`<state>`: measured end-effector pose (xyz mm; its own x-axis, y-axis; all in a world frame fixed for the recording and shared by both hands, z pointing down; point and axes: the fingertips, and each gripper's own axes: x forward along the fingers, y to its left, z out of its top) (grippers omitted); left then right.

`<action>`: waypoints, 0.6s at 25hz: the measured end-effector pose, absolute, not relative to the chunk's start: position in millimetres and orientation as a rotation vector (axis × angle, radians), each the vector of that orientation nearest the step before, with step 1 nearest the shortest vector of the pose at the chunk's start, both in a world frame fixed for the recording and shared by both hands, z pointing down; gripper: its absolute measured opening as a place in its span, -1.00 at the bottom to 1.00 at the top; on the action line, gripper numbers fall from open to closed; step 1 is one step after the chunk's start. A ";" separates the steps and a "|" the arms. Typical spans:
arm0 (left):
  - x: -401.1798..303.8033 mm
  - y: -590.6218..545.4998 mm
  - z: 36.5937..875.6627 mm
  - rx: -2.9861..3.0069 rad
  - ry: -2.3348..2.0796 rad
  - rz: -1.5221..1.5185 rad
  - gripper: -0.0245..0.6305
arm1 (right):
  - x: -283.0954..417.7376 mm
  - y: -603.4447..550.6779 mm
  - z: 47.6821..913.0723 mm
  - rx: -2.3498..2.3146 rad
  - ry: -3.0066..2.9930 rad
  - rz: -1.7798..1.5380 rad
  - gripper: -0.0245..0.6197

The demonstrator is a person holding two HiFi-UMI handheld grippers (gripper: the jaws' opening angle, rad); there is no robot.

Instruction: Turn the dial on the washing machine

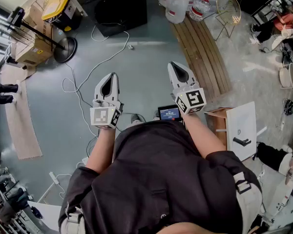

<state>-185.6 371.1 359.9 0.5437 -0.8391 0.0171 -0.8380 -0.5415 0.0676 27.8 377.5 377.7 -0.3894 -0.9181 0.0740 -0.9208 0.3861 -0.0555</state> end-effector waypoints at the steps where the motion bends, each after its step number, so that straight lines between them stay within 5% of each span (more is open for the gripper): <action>1: -186.5 372.6 360.3 2.699 -1.467 -0.027 -0.94 | 27.2 378.8 377.7 1.721 -2.587 0.134 -0.91; 10: -183.6 382.8 364.8 2.716 -1.434 -0.007 -0.94 | 31.6 385.1 370.7 1.779 -2.597 0.069 -0.90; 15: -176.3 388.5 366.8 2.715 -1.430 -0.012 -0.94 | 39.9 389.9 372.2 1.810 -2.634 0.107 -0.70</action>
